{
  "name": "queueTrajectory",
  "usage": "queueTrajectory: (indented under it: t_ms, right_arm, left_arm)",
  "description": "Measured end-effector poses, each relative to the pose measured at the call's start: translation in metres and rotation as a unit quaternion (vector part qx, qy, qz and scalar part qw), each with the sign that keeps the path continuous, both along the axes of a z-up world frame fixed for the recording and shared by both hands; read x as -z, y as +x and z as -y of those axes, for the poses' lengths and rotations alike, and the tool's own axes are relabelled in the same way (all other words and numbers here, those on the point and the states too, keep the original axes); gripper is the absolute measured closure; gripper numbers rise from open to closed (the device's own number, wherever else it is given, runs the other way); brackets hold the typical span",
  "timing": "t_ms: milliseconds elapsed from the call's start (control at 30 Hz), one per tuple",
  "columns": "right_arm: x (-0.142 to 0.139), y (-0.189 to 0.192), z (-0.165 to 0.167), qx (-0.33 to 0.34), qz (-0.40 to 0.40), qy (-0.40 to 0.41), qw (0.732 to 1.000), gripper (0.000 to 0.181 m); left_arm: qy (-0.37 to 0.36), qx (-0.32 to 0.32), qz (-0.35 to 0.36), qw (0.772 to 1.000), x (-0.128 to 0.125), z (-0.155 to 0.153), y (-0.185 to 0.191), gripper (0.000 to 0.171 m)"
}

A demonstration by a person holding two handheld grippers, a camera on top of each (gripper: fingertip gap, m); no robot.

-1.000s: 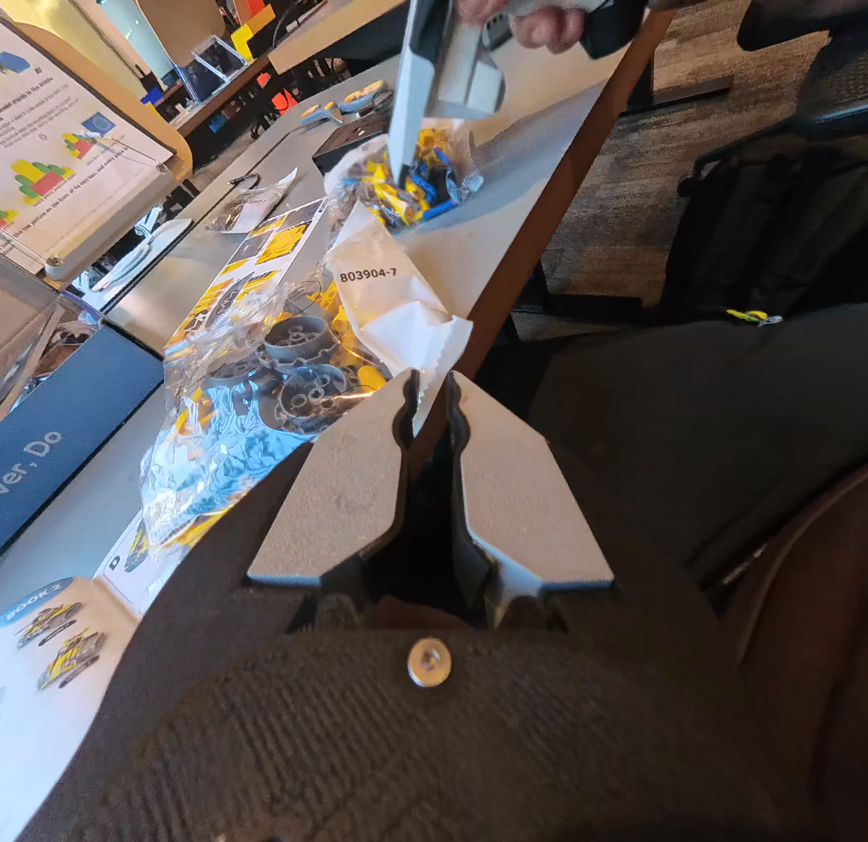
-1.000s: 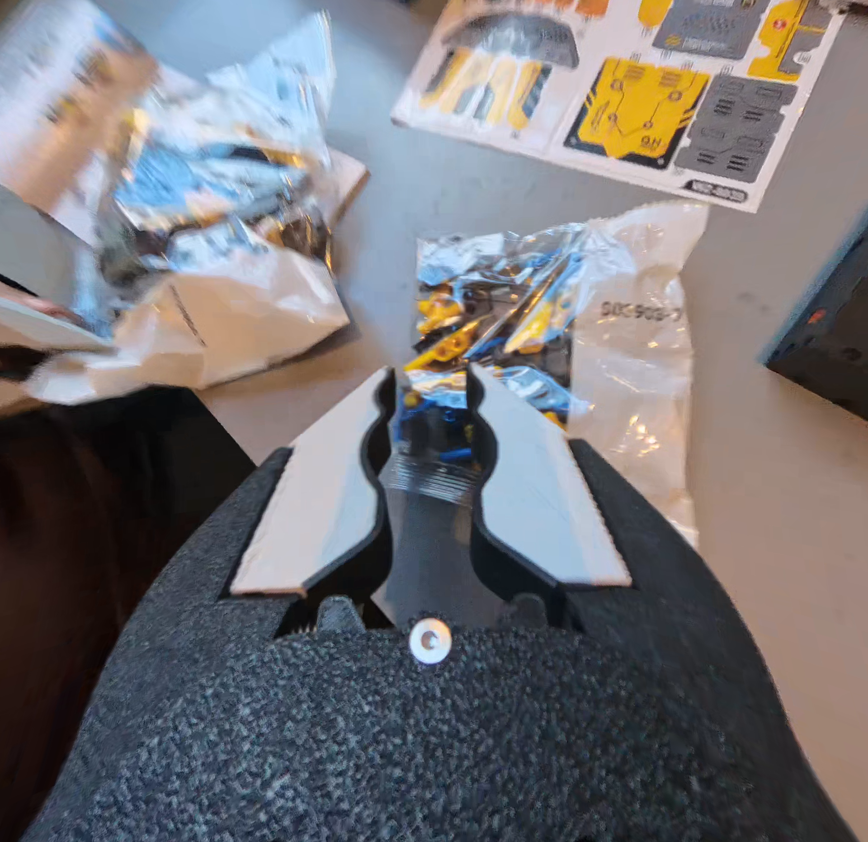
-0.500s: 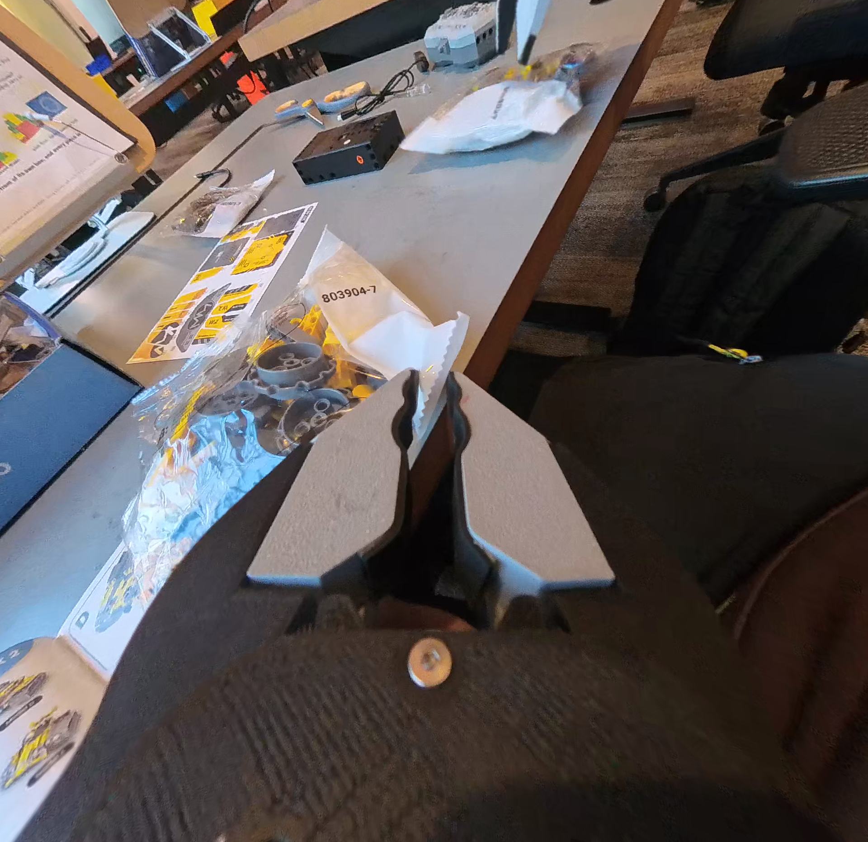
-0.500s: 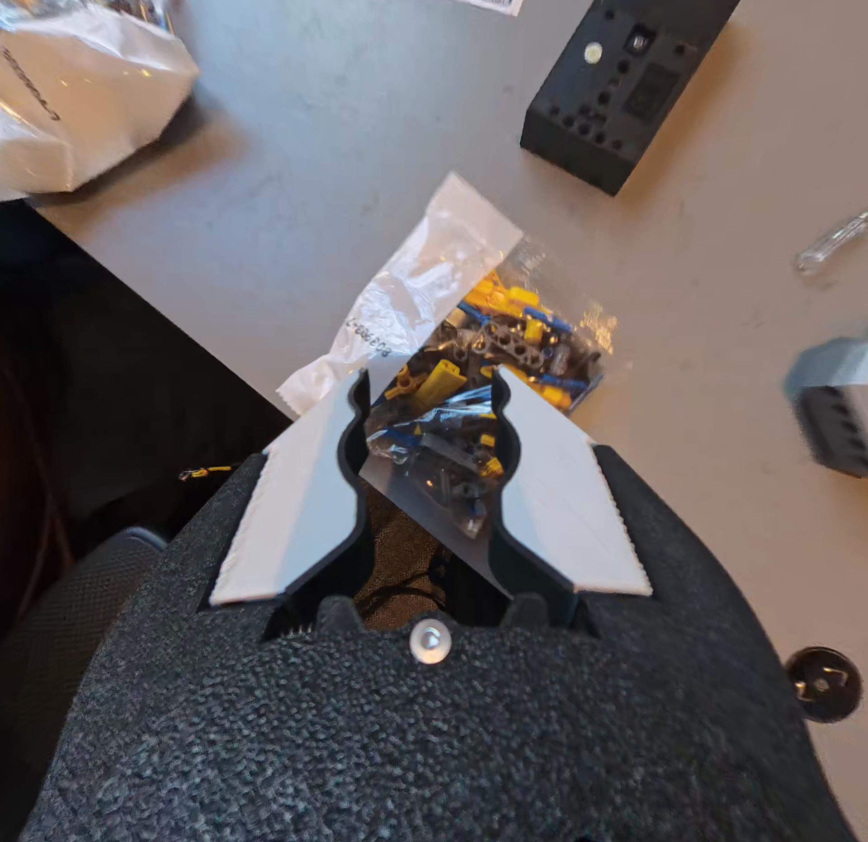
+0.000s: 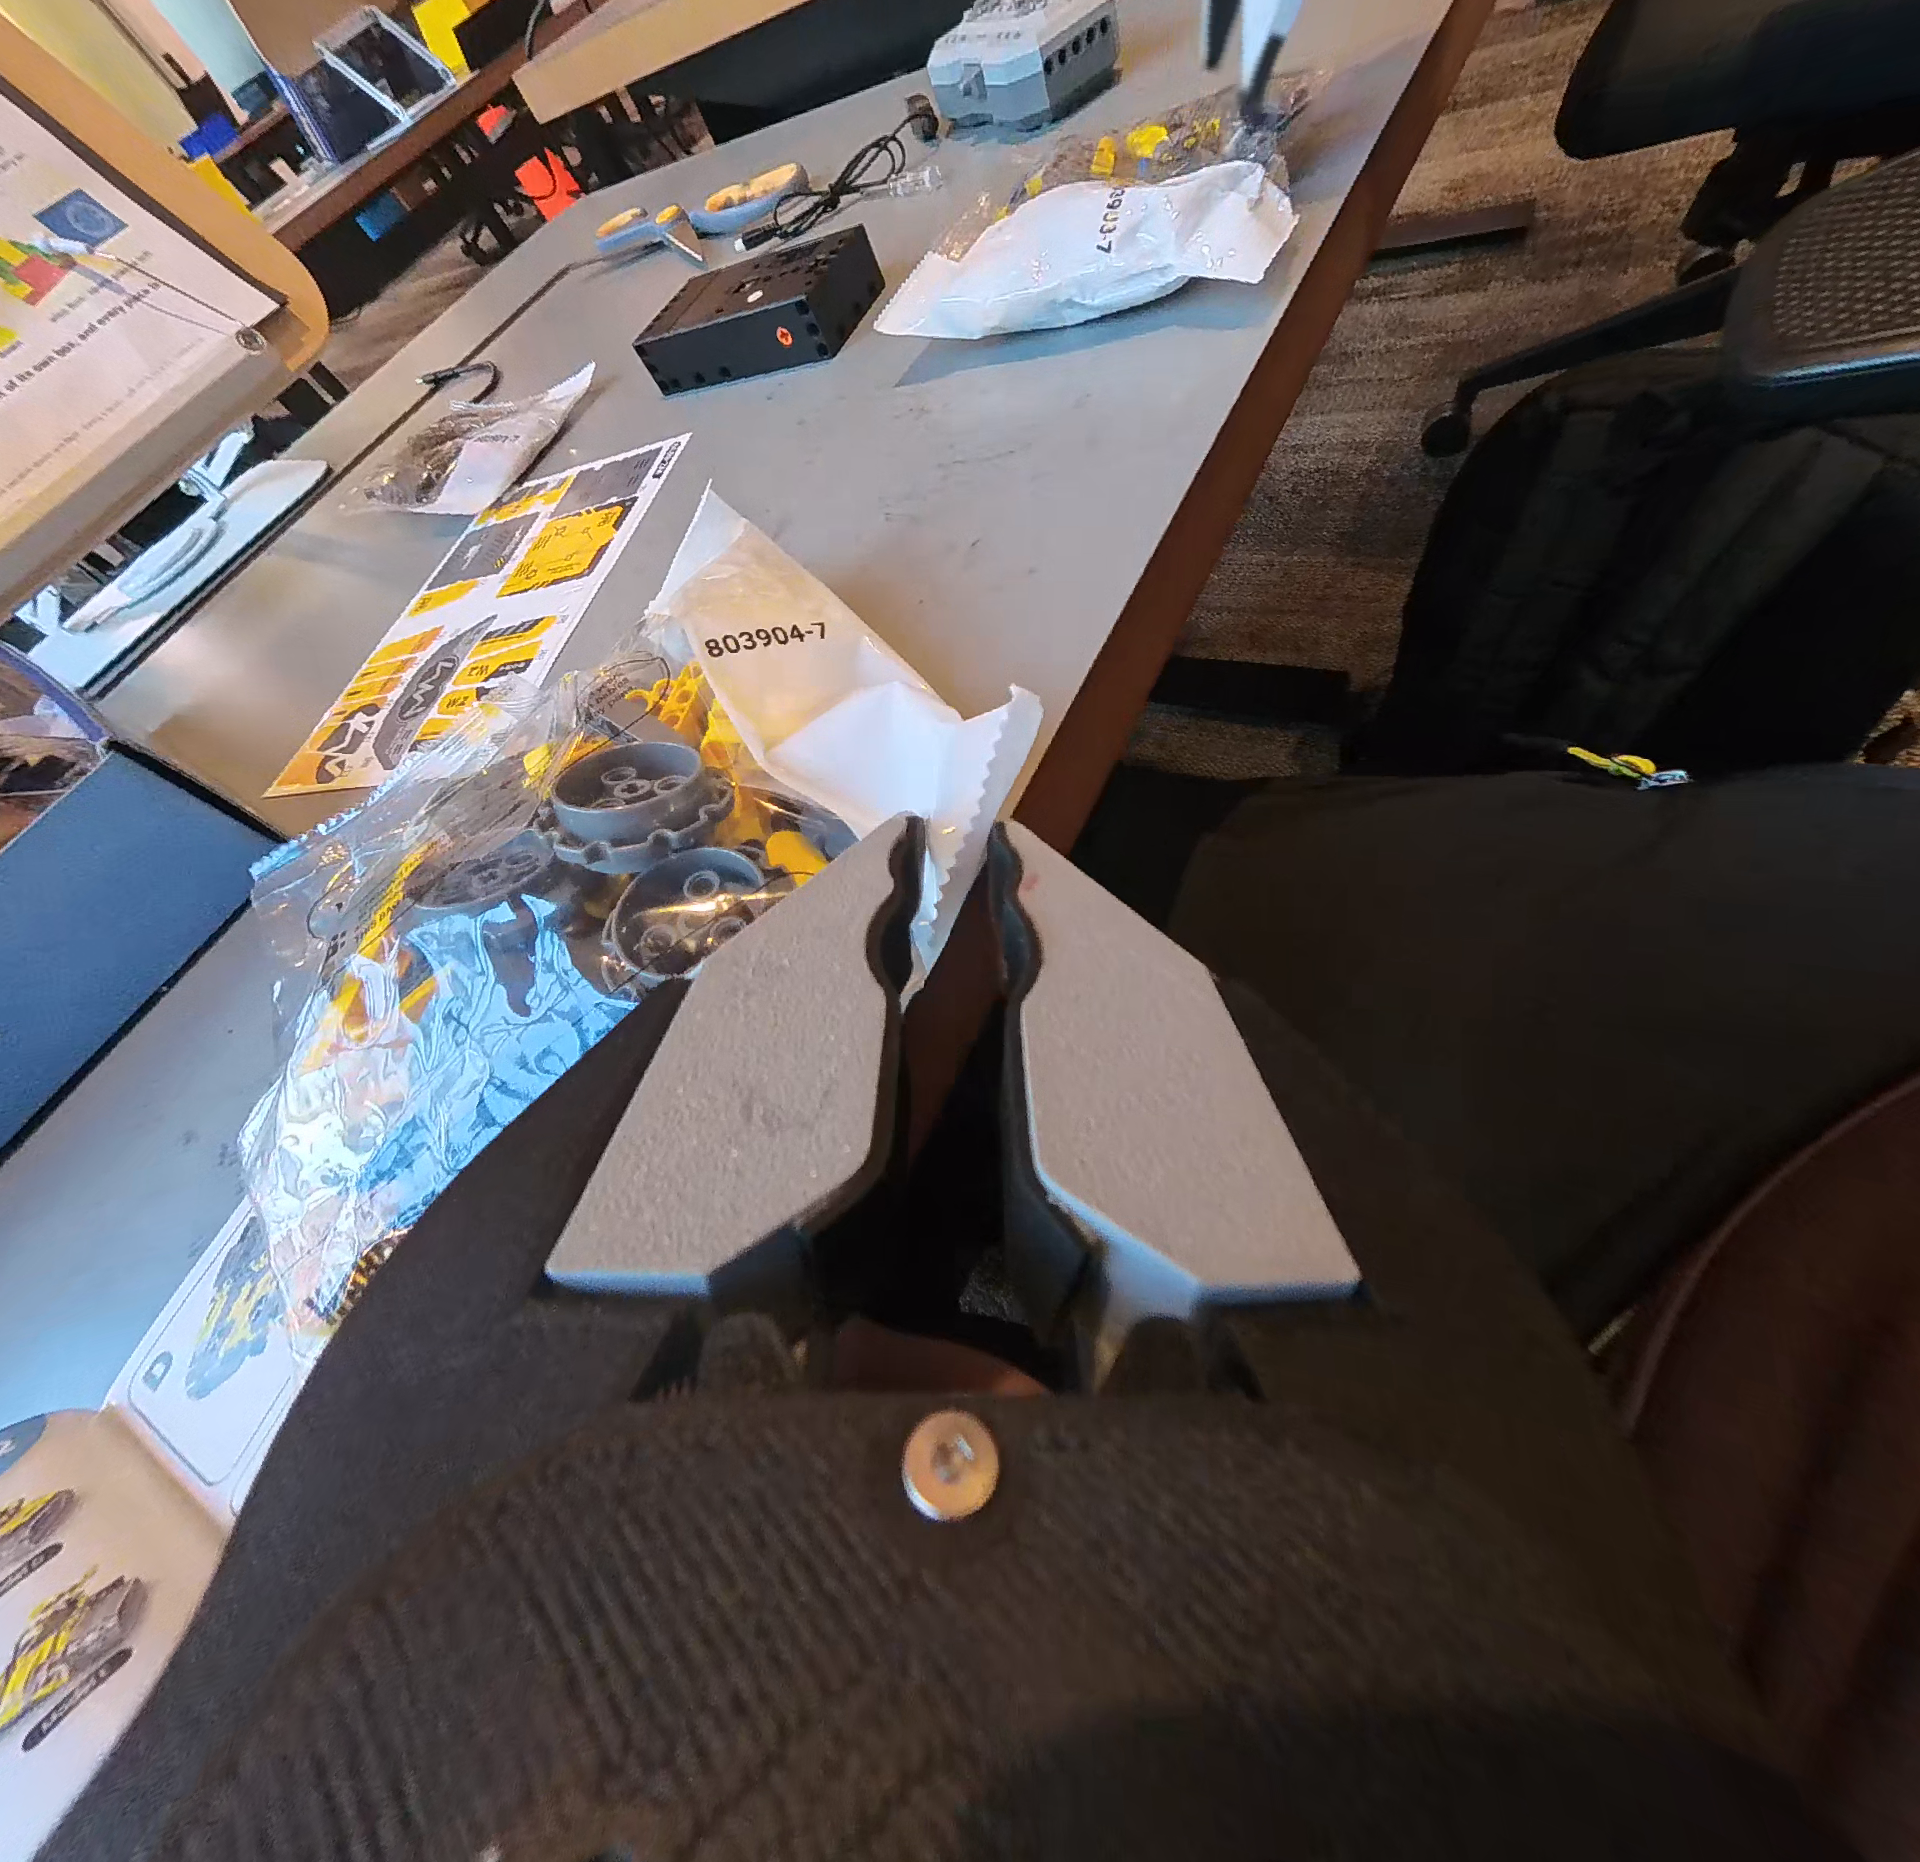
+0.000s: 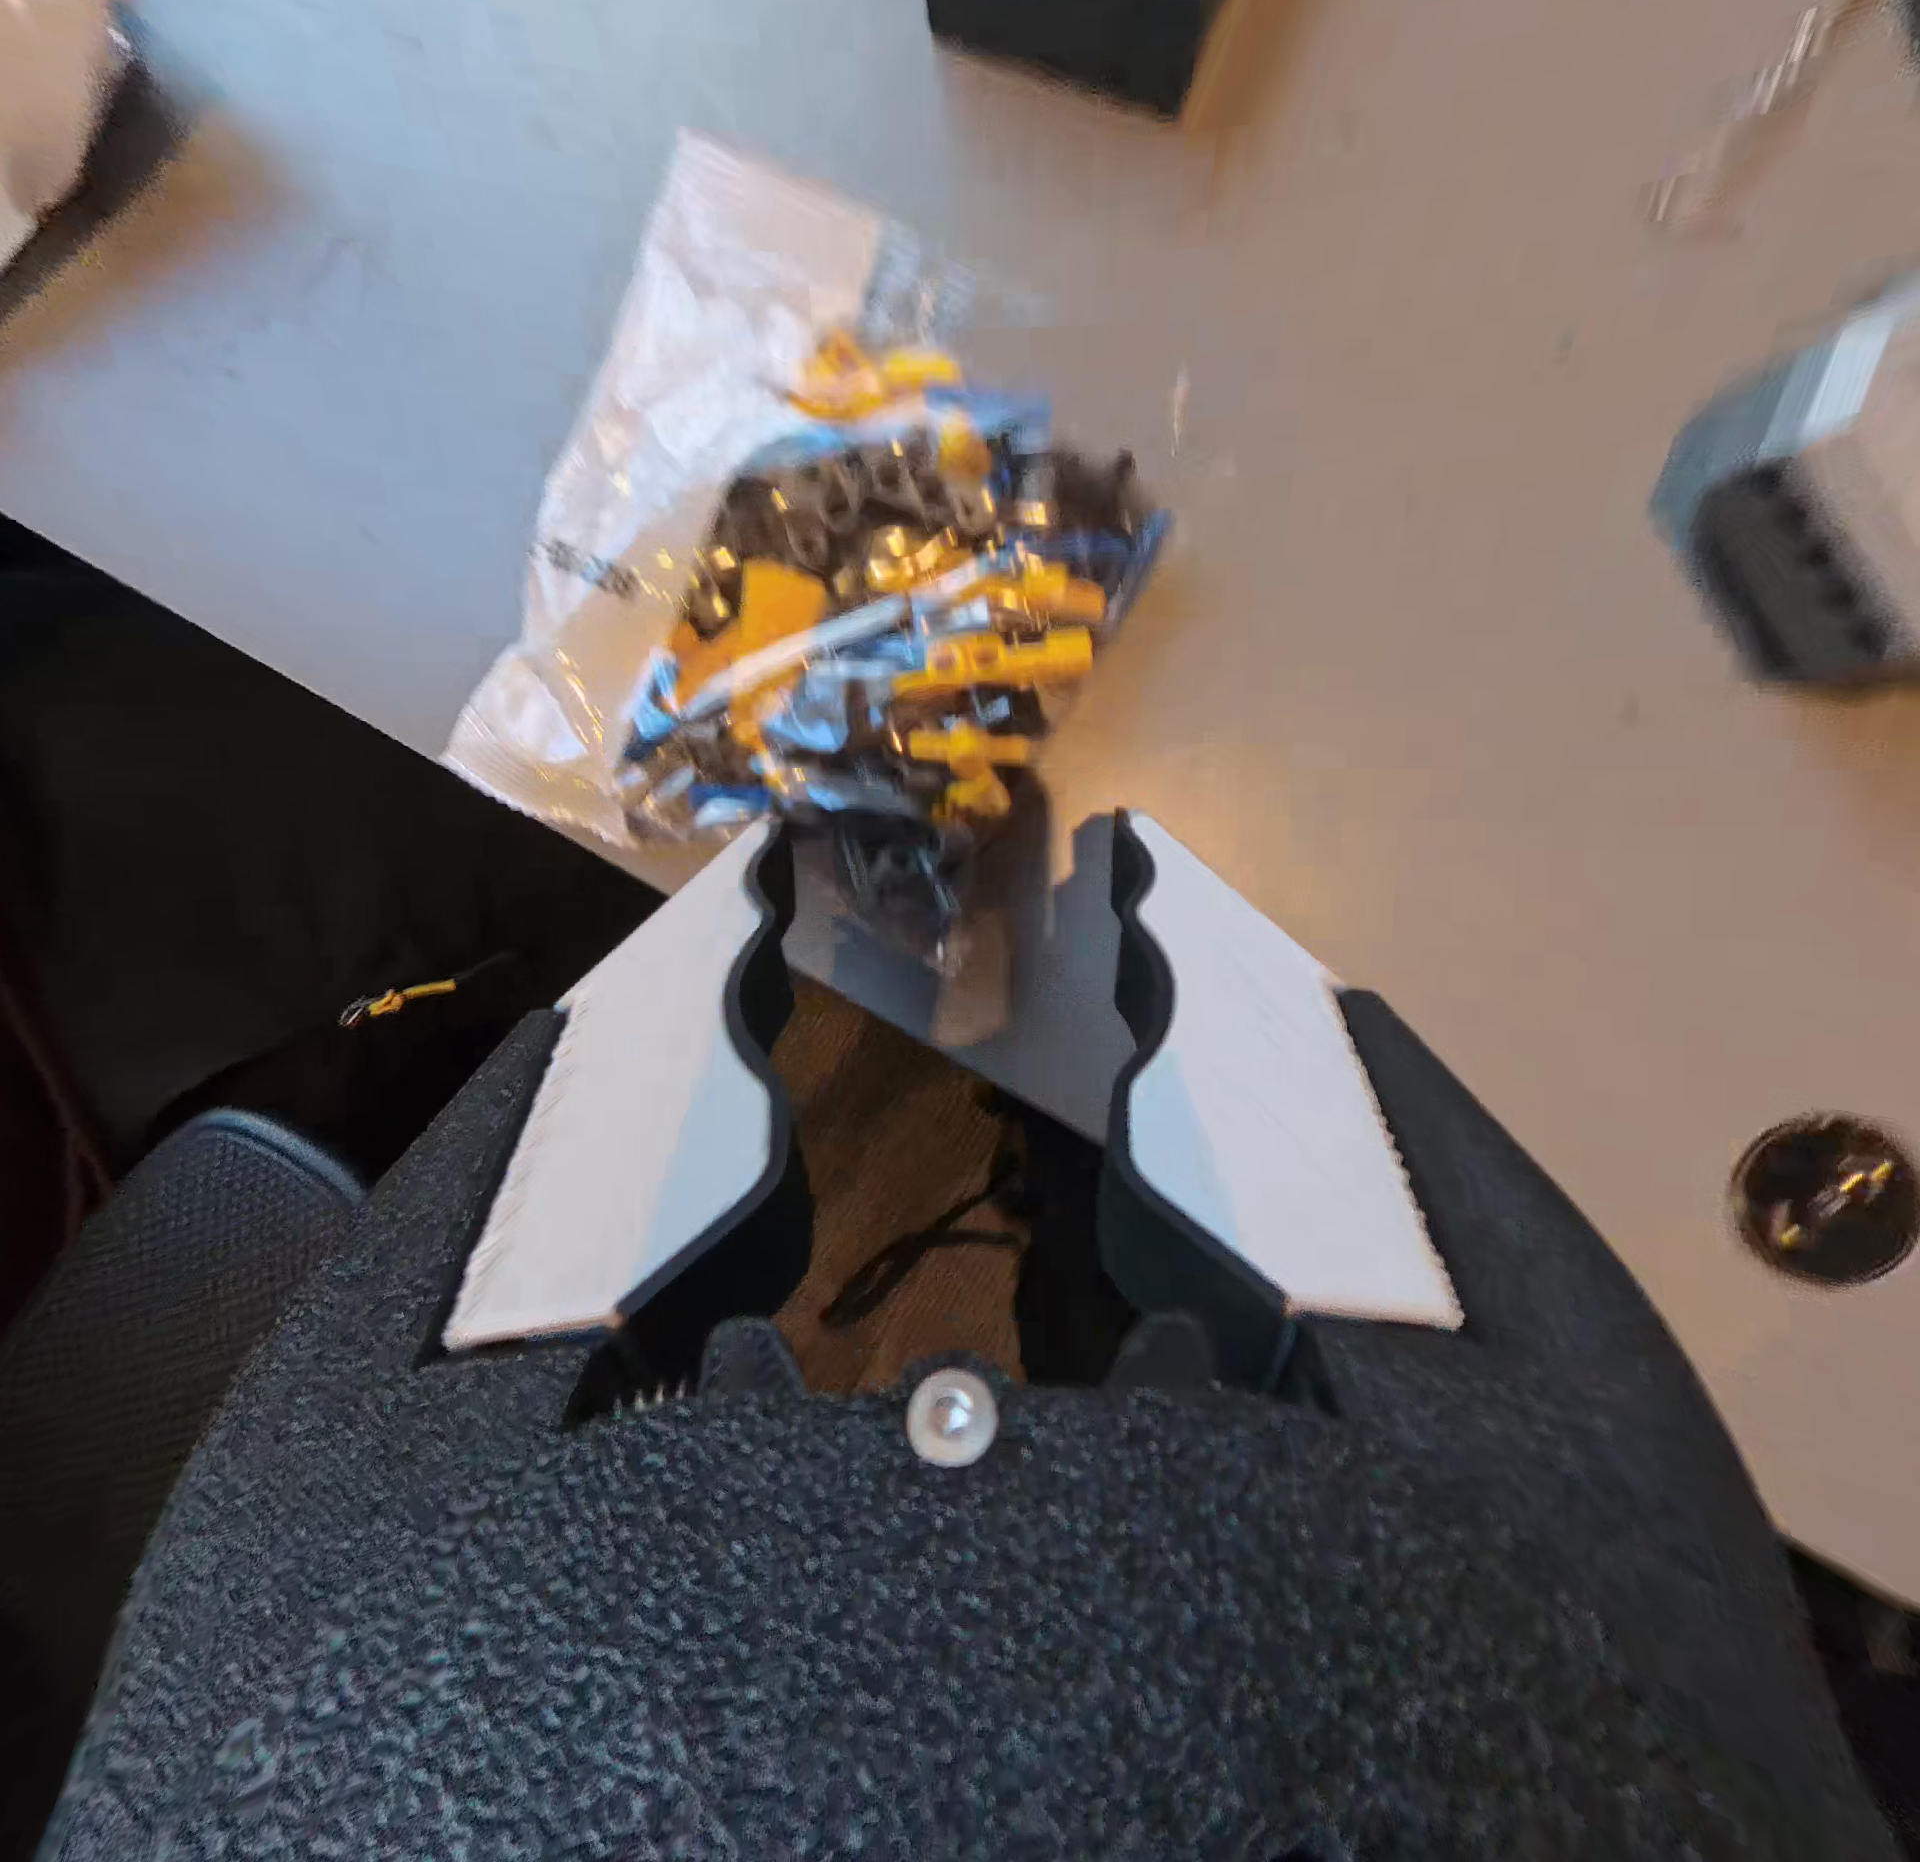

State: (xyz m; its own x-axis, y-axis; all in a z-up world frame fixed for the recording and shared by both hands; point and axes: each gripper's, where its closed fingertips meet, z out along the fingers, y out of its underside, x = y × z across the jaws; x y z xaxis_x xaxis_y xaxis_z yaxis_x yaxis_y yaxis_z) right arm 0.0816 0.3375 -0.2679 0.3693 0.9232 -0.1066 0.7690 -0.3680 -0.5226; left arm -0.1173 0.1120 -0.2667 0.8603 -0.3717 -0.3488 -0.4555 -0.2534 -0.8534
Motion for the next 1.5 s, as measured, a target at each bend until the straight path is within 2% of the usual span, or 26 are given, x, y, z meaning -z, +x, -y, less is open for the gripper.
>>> queueTrajectory:
  t_ms: [33, 100, 167, 233, 300, 367, 433, 533, 600, 667, 767, 867, 933, 1033, 1267, 1400, 1500]
  right_arm:
    - [0.006, 0.007, 0.003, 0.011, 0.012, -0.022, 1.000, 0.120]
    - [0.015, 0.008, 0.025, -0.003, 0.012, -0.077, 0.997, 0.141]
    - [0.014, -0.006, 0.054, -0.041, 0.000, -0.113, 0.993, 0.130]
    - [0.005, -0.036, 0.089, -0.099, -0.037, -0.132, 0.986, 0.130]
    - [-0.010, -0.066, 0.128, -0.167, -0.078, -0.173, 0.967, 0.130]
    - [-0.024, -0.084, 0.142, -0.208, -0.097, -0.163, 0.960, 0.134]
    - [-0.040, -0.093, 0.134, -0.211, -0.114, -0.132, 0.962, 0.138]
    - [-0.055, -0.090, 0.084, -0.140, -0.124, -0.054, 0.981, 0.138]
    - [-0.045, -0.075, 0.053, -0.091, -0.083, -0.012, 0.992, 0.137]
    - [-0.026, -0.060, 0.036, -0.058, -0.036, 0.006, 0.998, 0.137]
    - [0.001, -0.056, 0.053, -0.066, -0.012, -0.036, 0.997, 0.139]
    - [0.008, -0.080, 0.081, -0.108, -0.039, -0.056, 0.992, 0.137]
    - [0.003, -0.109, 0.101, -0.134, -0.084, -0.084, 0.984, 0.138]
    - [-0.006, -0.136, 0.106, -0.147, -0.105, -0.065, 0.981, 0.140]
    - [-0.050, -0.146, 0.104, -0.131, -0.190, -0.040, 0.972, 0.141]
    - [-0.049, -0.152, 0.105, -0.124, -0.217, -0.017, 0.968, 0.141]
    - [-0.046, -0.159, 0.102, -0.114, -0.240, -0.008, 0.964, 0.141]
  left_arm:
    - [0.000, 0.000, 0.001, 1.000, 0.000, 0.000, 0.000, 0.162]
    - [0.000, 0.002, 0.004, 1.000, 0.000, 0.000, 0.000, 0.162]
    - [-0.001, 0.002, 0.004, 1.000, 0.000, 0.000, 0.000, 0.162]
    - [0.000, 0.002, 0.003, 1.000, 0.000, 0.000, 0.000, 0.162]
    - [0.001, 0.001, 0.002, 1.000, 0.000, 0.000, 0.000, 0.162]
    - [0.001, 0.001, 0.000, 1.000, 0.000, 0.001, 0.000, 0.162]
    - [0.003, 0.001, -0.002, 1.000, -0.001, 0.001, -0.001, 0.162]
    - [0.002, 0.002, 0.002, 1.000, -0.001, 0.002, -0.001, 0.162]
    - [-0.001, 0.002, 0.006, 1.000, 0.000, 0.002, -0.001, 0.162]
    - [0.000, 0.002, 0.005, 1.000, 0.000, 0.002, -0.001, 0.163]
    - [0.000, 0.000, 0.003, 1.000, -0.001, 0.000, -0.001, 0.163]
    - [0.000, -0.001, 0.005, 1.000, -0.001, -0.003, 0.001, 0.163]
    - [0.001, 0.000, 0.002, 1.000, -0.001, -0.008, 0.004, 0.163]
    - [0.009, 0.004, -0.014, 1.000, -0.003, -0.017, 0.008, 0.163]
    - [0.012, 0.017, -0.020, 1.000, -0.004, -0.026, 0.017, 0.162]
    - [0.010, 0.040, -0.003, 0.999, -0.014, -0.007, 0.022, 0.146]
    - [0.021, 0.050, 0.025, 0.998, -0.025, 0.013, 0.019, 0.143]
